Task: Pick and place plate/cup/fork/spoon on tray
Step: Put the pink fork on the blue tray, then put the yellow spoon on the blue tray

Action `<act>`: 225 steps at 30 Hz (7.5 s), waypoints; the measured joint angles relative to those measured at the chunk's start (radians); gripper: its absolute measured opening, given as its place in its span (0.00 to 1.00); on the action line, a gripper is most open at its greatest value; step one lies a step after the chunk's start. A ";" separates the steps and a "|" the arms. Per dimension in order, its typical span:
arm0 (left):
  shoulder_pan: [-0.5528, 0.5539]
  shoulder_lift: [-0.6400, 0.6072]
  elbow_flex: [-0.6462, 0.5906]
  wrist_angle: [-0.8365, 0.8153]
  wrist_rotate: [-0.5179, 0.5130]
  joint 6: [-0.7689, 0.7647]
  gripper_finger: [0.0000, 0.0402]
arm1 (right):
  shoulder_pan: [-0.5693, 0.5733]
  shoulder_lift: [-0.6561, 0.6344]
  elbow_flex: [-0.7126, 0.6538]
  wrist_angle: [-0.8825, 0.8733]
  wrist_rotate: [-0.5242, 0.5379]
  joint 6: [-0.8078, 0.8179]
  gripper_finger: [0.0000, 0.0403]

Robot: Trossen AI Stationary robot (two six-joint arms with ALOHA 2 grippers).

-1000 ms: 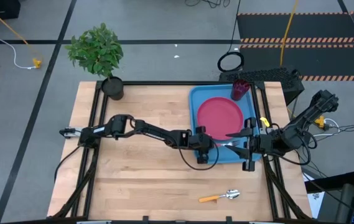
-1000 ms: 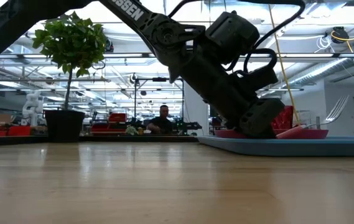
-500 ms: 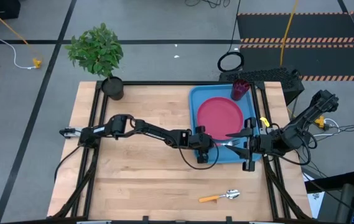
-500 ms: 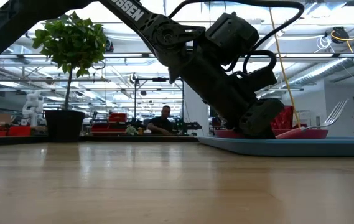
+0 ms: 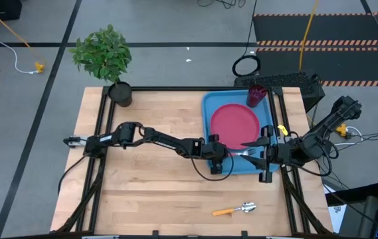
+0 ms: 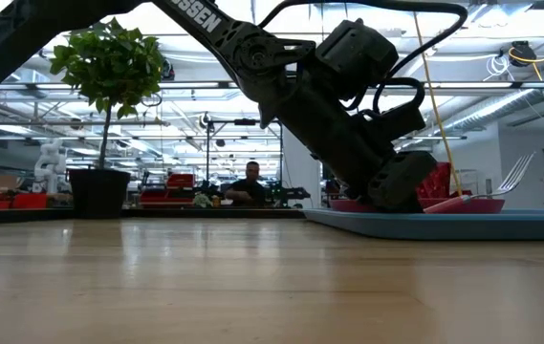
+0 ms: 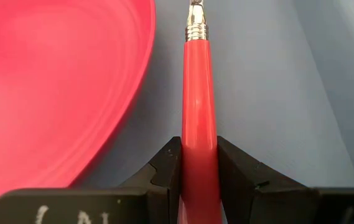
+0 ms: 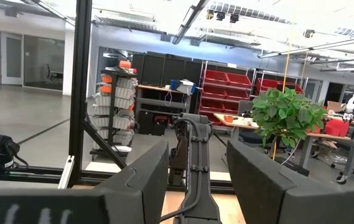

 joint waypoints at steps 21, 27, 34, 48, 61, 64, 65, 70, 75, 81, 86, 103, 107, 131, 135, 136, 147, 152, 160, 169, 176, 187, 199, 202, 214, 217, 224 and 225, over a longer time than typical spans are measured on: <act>0.001 0.000 0.000 0.001 -0.009 0.002 0.21 | 0.000 0.000 0.000 0.000 0.000 -0.002 0.38; 0.001 0.000 0.000 0.001 -0.009 0.003 0.21 | 0.000 0.000 0.000 0.000 0.000 -0.003 0.38; 0.002 0.000 -0.001 0.002 -0.019 0.004 0.32 | 0.000 0.000 0.000 0.000 0.000 -0.003 0.38; -0.002 -0.051 -0.004 -0.093 -0.028 -0.005 0.34 | 0.000 0.000 0.000 -0.002 0.000 -0.007 0.38; -0.031 -0.277 -0.003 -0.409 0.032 -0.027 0.31 | 0.000 0.000 0.000 -0.075 0.000 0.074 0.38; -0.052 -0.327 -0.003 -0.483 -0.008 -0.003 0.28 | 0.000 0.000 0.000 -0.130 0.000 0.128 0.38; -0.059 -0.346 -0.003 -0.513 -0.023 -0.001 0.27 | 0.000 0.000 0.000 -0.147 0.000 0.150 0.38; -0.085 -0.434 -0.069 -0.524 -0.081 -0.028 0.21 | 0.000 0.006 0.000 -0.276 0.000 0.311 0.38; -0.100 -0.513 -0.221 -0.440 -0.088 -0.122 0.15 | 0.014 0.061 -0.001 -0.360 0.000 0.488 0.38; -0.157 -0.597 -0.355 -0.361 -0.088 -0.258 0.11 | 0.052 0.151 -0.001 -0.336 -0.004 0.594 0.38; -0.223 -0.635 -0.396 -0.310 -0.089 -0.319 0.10 | 0.094 0.192 -0.001 -0.341 -0.026 0.641 0.38; -0.394 -0.632 -0.397 -0.145 -0.189 -0.393 0.10 | 0.192 0.437 -0.001 -0.395 -0.179 0.786 0.39; -0.394 -0.632 -0.397 -0.153 -0.199 -0.415 0.10 | 0.192 0.491 -0.001 -0.476 -0.270 0.920 0.39; -0.397 -0.628 -0.396 -0.109 -0.248 -0.524 0.10 | 0.287 0.702 -0.001 -0.508 -0.350 0.995 0.39; -0.397 -0.628 -0.396 -0.109 -0.250 -0.524 0.10 | 0.294 0.702 -0.001 -0.506 -0.340 0.989 0.39; -0.397 -0.628 -0.396 -0.109 -0.253 -0.524 0.10 | 0.292 0.702 -0.001 -0.506 -0.339 0.988 0.39; -0.397 -0.628 -0.396 -0.109 -0.258 -0.508 0.10 | 0.281 0.809 0.001 -0.429 -0.368 0.943 0.38; -0.393 -0.628 -0.396 -0.110 -0.267 -0.490 0.10 | 0.279 0.834 0.025 -0.465 -0.360 0.942 0.37; -0.369 -0.628 -0.396 -0.104 -0.271 -0.474 0.10 | 0.279 0.836 0.025 -0.467 -0.359 0.950 0.16; -0.362 -0.628 -0.396 -0.102 -0.271 -0.474 0.10 | 0.278 0.823 0.022 -0.466 -0.365 0.981 0.03; -0.362 -0.628 -0.396 -0.102 -0.271 -0.474 0.10 | 0.279 0.736 0.020 -0.498 -0.373 0.928 0.01; -0.363 -0.628 -0.396 -0.121 -0.270 -0.457 0.10 | 0.258 0.562 0.021 -0.673 -0.251 0.858 0.01; -0.339 -0.628 -0.396 -0.124 -0.268 -0.440 0.10 | 0.148 0.466 0.021 -0.897 -0.183 0.759 0.01; -0.321 -0.628 -0.396 -0.124 -0.268 -0.438 0.10 | 0.103 0.448 0.021 -0.955 -0.183 0.737 0.01; -0.259 -0.628 -0.396 -0.125 -0.268 -0.402 0.10 | -0.056 0.428 0.003 -1.112 -0.210 0.731 0.01; -0.248 -0.628 -0.396 -0.125 -0.268 -0.390 0.10 | -0.092 0.428 -0.021 -1.104 -0.242 0.730 0.01; -0.230 -0.628 -0.396 -0.125 -0.268 -0.385 0.10 | -0.161 0.428 -0.079 -1.046 -0.321 0.733 0.01; -0.229 -0.628 -0.396 -0.125 -0.268 -0.381 0.10 | -0.162 0.428 -0.086 -1.028 -0.326 0.733 0.01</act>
